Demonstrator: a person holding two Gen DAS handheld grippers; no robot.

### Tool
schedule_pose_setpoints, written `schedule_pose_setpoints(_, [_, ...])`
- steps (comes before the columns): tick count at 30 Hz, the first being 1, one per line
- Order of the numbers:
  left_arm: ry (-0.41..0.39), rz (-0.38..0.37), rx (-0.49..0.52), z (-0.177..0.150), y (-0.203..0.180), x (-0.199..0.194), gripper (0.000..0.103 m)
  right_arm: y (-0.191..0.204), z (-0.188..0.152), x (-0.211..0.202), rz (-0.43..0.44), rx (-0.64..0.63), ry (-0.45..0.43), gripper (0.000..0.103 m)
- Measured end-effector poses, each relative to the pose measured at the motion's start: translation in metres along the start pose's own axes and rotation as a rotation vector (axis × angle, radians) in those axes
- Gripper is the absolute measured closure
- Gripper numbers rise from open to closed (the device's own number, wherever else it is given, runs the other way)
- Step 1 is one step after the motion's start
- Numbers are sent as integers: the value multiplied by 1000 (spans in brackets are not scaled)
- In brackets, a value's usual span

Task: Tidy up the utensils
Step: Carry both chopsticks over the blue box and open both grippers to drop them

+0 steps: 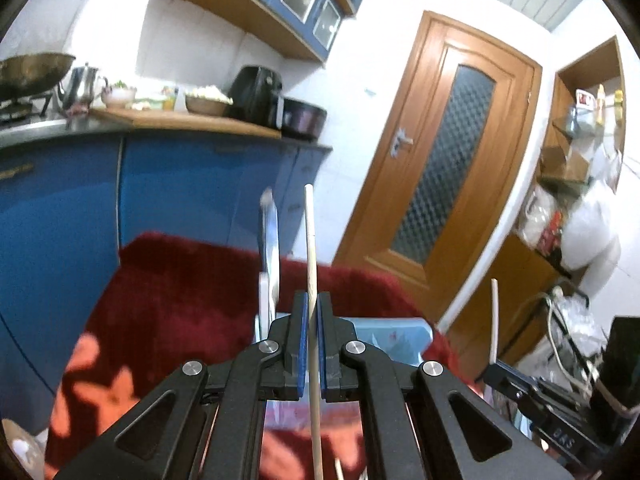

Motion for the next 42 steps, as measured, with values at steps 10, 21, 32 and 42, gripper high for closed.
schedule_pose_setpoints(10, [-156, 86, 36, 43, 2, 33, 99, 2, 39, 34, 25, -46, -165, 96])
schedule_pose_setpoints(21, [-200, 163, 78, 22, 8, 67, 99, -11, 25, 72, 28, -88, -169, 96])
schedule_pose_setpoints(32, [-141, 140, 137, -6, 1, 67, 96, -17, 11, 74, 41, -67, -99, 89])
schedule_pose_setpoints(42, [-103, 102, 151, -16, -10, 44, 72, -10, 10, 46, 42, -63, -116, 78])
Point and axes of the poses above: each gripper's, at about its wrist camera, not at the fingertips, and x roughly the way its jaws point, y to its left, z to its top, the point moved 9 cm from there along x, roughly the way its jaws point, and after that the axes turned 9 degrees about x, right-handed, at the moved point
